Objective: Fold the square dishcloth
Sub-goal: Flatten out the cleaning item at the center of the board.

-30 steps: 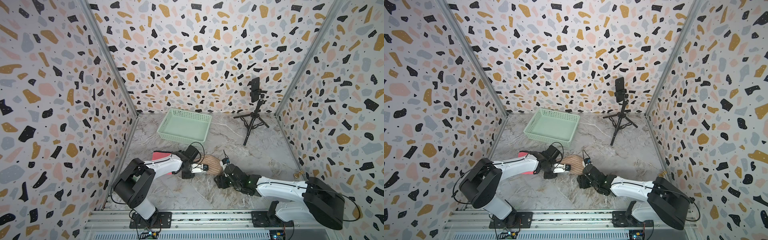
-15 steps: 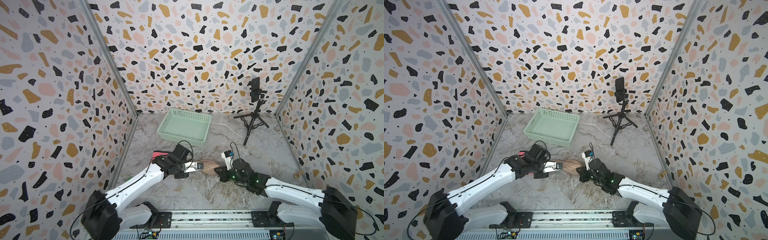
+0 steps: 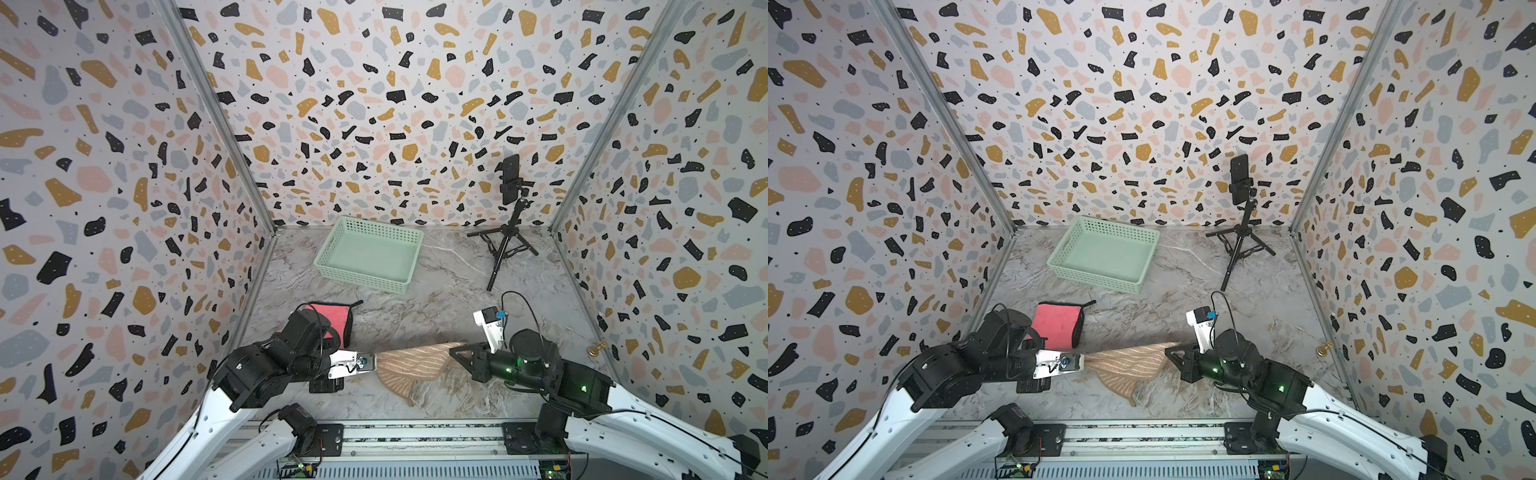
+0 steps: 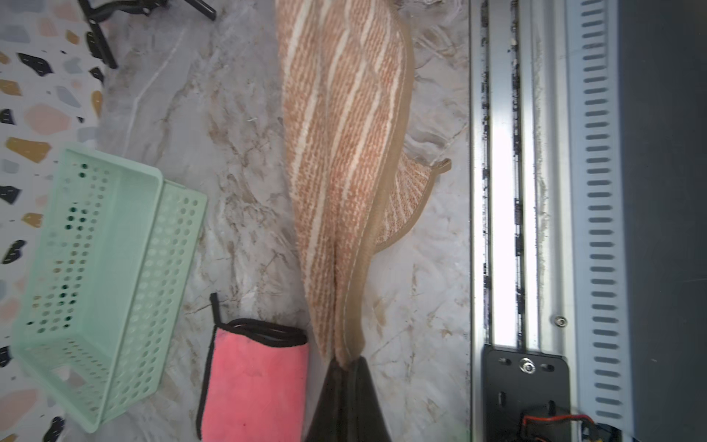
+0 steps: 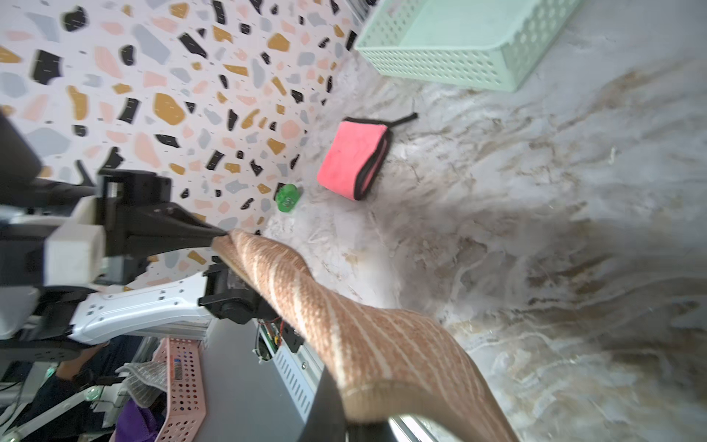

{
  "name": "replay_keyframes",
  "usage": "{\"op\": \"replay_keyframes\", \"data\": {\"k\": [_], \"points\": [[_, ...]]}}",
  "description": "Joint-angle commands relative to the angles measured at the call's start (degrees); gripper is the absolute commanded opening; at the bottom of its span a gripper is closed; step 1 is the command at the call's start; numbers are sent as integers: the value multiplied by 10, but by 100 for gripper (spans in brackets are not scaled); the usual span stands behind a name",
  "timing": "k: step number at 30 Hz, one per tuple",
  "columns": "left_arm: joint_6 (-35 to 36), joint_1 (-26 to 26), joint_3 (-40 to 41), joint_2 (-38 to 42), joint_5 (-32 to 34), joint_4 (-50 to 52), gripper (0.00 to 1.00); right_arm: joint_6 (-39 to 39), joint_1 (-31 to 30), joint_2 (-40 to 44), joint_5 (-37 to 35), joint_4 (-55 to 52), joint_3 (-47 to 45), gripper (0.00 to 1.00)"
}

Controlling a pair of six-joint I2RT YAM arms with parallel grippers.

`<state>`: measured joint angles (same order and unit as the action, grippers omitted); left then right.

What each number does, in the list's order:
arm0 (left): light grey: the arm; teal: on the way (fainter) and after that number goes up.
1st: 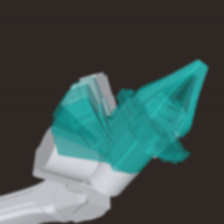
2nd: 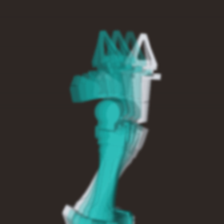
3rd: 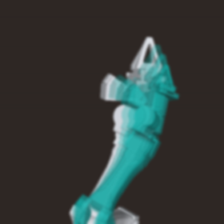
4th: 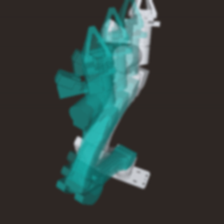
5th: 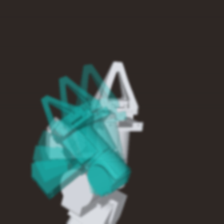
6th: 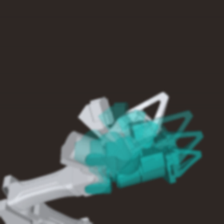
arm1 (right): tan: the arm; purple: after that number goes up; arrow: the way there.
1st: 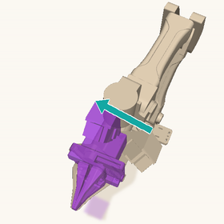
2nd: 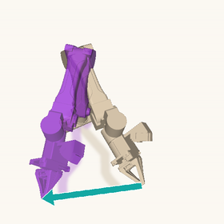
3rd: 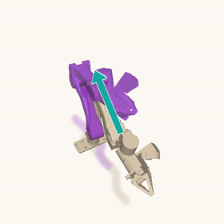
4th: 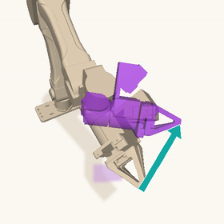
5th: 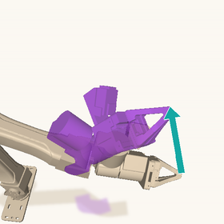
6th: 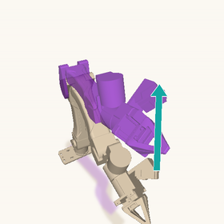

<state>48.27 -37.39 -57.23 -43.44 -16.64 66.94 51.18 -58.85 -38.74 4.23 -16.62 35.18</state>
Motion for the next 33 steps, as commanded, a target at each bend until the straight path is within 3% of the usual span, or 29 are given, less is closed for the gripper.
{"op": "replay_keyframes", "data": {"k": [1, 2, 5, 7, 8, 12, 16, 22, 27, 33], "points": [[-43, -2, 38, -102, -38, -55, 0, 27, 26, -83, -32, -27, 0, 18], [-64, -2, 43, -146, -28, -98, 0, 29, 56, -116, -20, -16, -3, 32], [-110, 3, 12, -308, 37, -180, 0, 26, 150, -226, 44, 36, -3, 42], [-137, 16, -22, -391, 73, -207, 0, -4, 195, -265, 33, 33, 15, 55], [-142, 24, -39, -430, 78, -207, 0, -22, 205, -272, 15, 29, 23, 56], [-155, 62, -63, -494, 77, -231, 0, -88, 203, -260, -22, -15, 47, 62], [-161, 102, -65, -507, 62, -250, 0, -110, 169, -233, 0, 14, 12, 63], [-145, 114, -34, -520, 131, -276, 0, -107, 125, -303, 53, 33, 16, 59], [-133, 130, -11, -507, 91, -250, 0, -99, 91, -366, 71, 94, 14, 56], [-139, 136, -12, -529, 16, -170, 0, -83, 52, -411, 81, 176, 14, 17]]}}
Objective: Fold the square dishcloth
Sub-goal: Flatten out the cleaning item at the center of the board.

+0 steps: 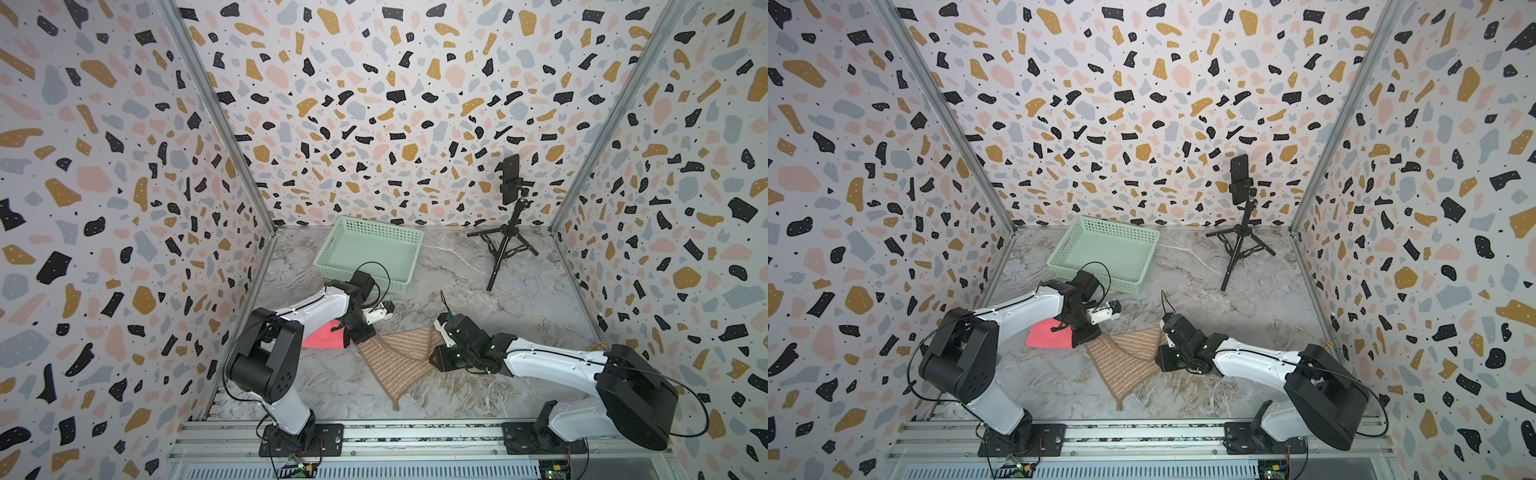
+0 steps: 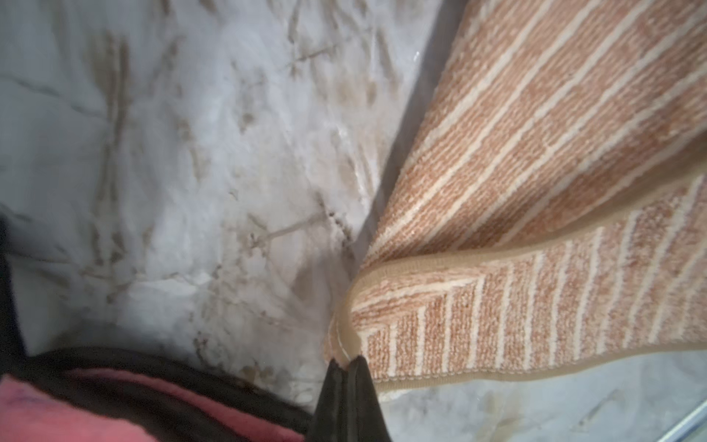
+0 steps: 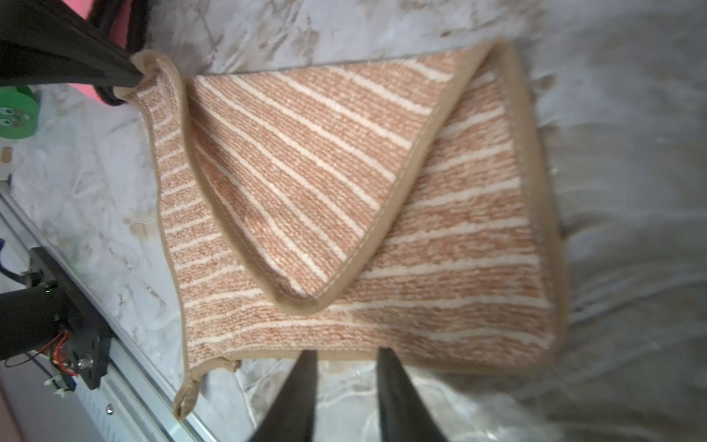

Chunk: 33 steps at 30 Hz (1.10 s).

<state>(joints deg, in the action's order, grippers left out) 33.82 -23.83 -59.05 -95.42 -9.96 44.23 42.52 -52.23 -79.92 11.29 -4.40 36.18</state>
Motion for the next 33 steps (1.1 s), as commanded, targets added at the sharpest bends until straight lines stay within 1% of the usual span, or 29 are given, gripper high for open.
{"op": "replay_keyframes", "data": {"k": [1, 3, 4, 5, 6, 7, 10, 14, 18, 20, 23, 24, 26, 28, 29, 30, 31, 32, 33], "points": [[9, 2, 7, -9, -72, 76, 0, 4, -22, 2, 11, 62, 5, 12], [11, 1, 14, -6, -113, 103, 0, 13, -32, 2, 17, 82, 3, 4], [16, 2, 18, -5, -145, 123, 0, 19, -38, -1, 22, 92, 1, 2], [24, 2, 21, -3, -179, 147, 0, 25, -45, -6, 25, 102, 2, 0], [52, 1, 18, 0, -215, 175, 0, 28, -54, -13, 24, 108, 6, 0], [62, 1, 16, 7, -235, 187, 0, 32, -62, -21, 23, 111, 11, 0], [46, 17, 11, 25, -239, 182, 0, 42, -80, -53, 24, 125, 23, 0], [45, 41, -6, 11, -246, 197, 0, 47, -84, -89, 9, 132, 24, 0], [35, 72, 11, -7, -209, 161, 0, 41, -85, -115, -13, 120, 17, 0], [20, 84, 29, 0, -161, 128, 0, 34, -84, -117, -29, 101, 11, 0], [5, 90, 71, 39, -28, 43, 0, 31, -83, -109, -56, 79, -6, 0], [8, 91, 86, 58, 18, 22, 3, 32, -83, -104, -61, 75, -13, 0], [21, 92, 110, 99, 85, -6, 6, 31, -83, -91, -71, 63, -23, 0], [36, 91, 126, 141, 138, -20, 16, 29, -83, -75, -72, 57, -31, 0], [44, 91, 121, 172, 122, 3, 28, 26, -83, -66, -70, 55, -34, 0], [50, 90, 110, 192, 90, 28, 46, 24, -83, -61, -69, 51, -34, 0], [56, 86, 96, 209, 40, 72, 65, 23, -83, -58, -68, 47, -33, 0], [61, 78, 81, 223, -1, 113, 73, 22, -83, -56, -66, 45, -32, 0], [61, 65, 65, 230, -52, 144, 75, 22, -83, -54, -65, 44, -32, 0]]}}
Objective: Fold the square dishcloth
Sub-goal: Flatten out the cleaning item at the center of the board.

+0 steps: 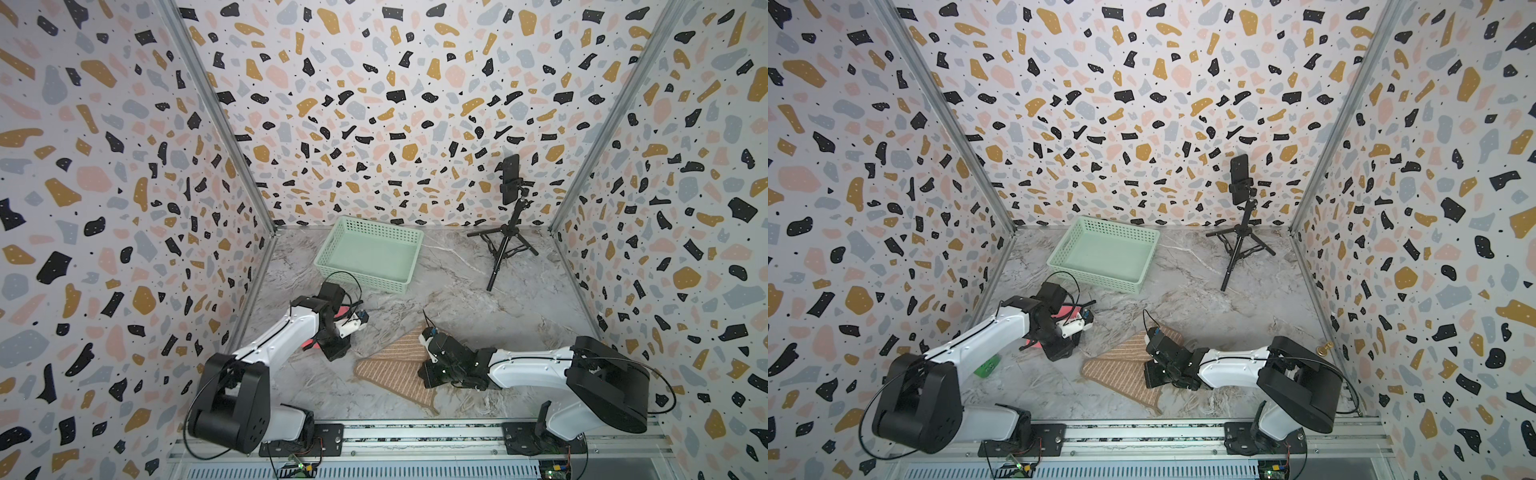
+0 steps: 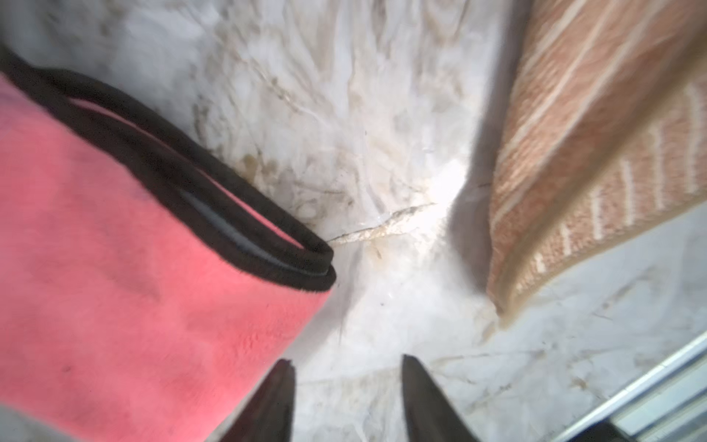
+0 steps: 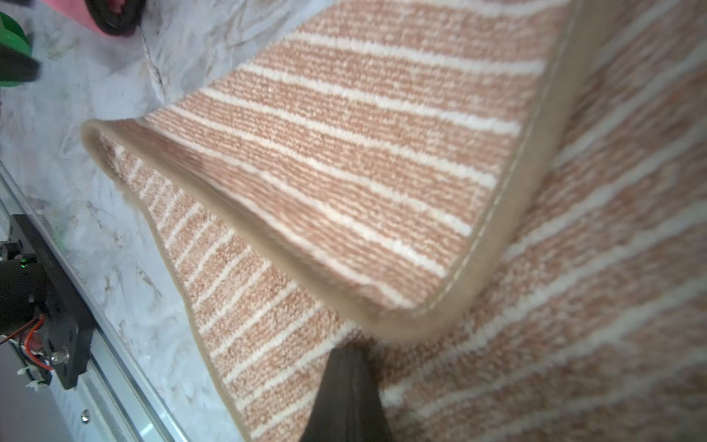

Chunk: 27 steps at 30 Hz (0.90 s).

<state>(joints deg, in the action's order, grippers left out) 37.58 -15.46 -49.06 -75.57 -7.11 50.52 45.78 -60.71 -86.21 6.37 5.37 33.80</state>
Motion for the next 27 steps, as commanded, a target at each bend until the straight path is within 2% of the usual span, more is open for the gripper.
{"op": "replay_keyframes", "data": {"k": [1, 4, 8, 12, 14, 17, 21, 24, 27], "points": [[16, -39, -44, 38, -118, 95, 76, -10, 2, 9, -16, -56, -7, 0], [-8, -130, -49, 43, -160, 61, 78, -7, 2, 8, -17, -54, -11, 0], [-4, -252, -31, -4, -118, -51, 80, 11, 2, 10, -6, -26, -31, 0], [15, -308, -38, -81, -73, -127, 81, 22, 4, 15, 1, -1, -55, 0], [13, -317, -36, -108, -69, -168, 80, 32, 11, 18, 18, 24, -70, 0], [12, -328, -28, -131, -65, -226, 73, 50, 29, 22, 43, 58, -94, 0], [-2, -352, -51, -169, -10, -246, 57, 75, 60, 13, 98, 123, -128, 0], [-4, -371, -61, -200, 37, -254, 42, 84, 70, -1, 117, 150, -138, 0], [-7, -380, -68, -231, 85, -254, 35, 89, 79, -8, 124, 164, -146, 0]]}}
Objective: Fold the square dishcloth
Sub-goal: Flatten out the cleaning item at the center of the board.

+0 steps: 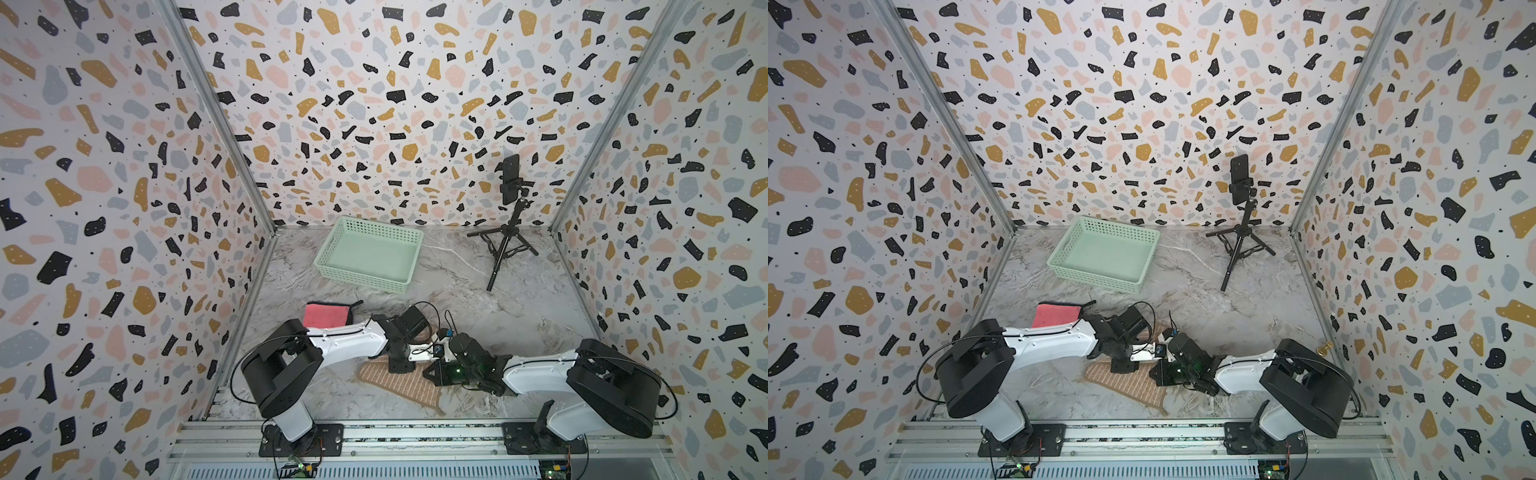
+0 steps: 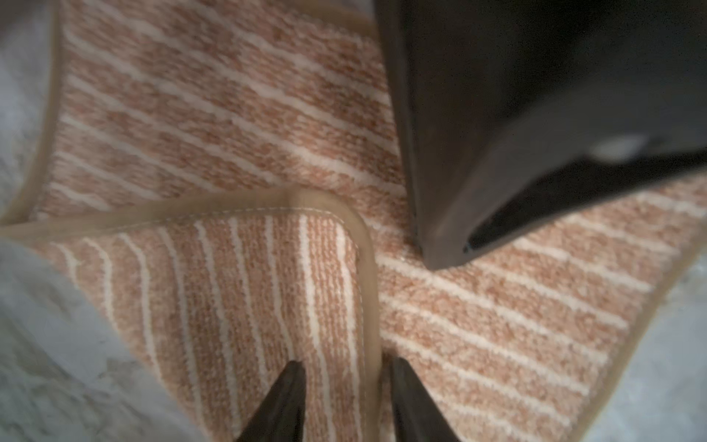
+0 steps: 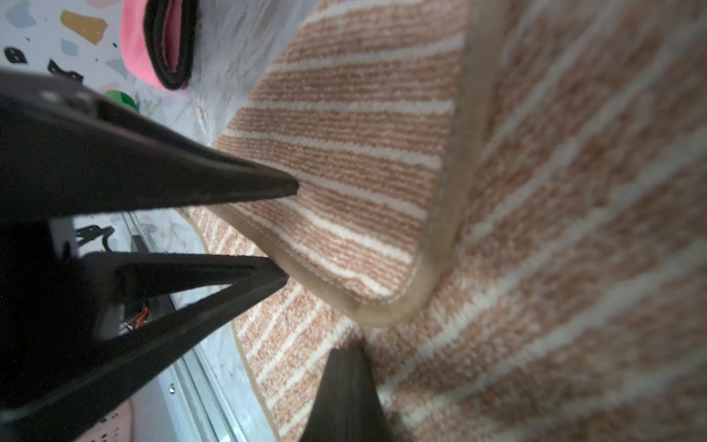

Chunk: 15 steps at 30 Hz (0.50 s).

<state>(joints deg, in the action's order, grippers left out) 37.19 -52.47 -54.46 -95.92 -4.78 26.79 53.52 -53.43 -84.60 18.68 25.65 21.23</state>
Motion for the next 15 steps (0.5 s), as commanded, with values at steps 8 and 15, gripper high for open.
{"op": "replay_keyframes", "data": {"k": [8, 15], "points": [[-27, 0, 3, 39, 141, -5, 0, -12, 16, 15, -29, -109, -24, 0], [-29, 68, 20, 123, 115, 29, 0, -41, 16, 61, -53, -204, -5, 0]]}}
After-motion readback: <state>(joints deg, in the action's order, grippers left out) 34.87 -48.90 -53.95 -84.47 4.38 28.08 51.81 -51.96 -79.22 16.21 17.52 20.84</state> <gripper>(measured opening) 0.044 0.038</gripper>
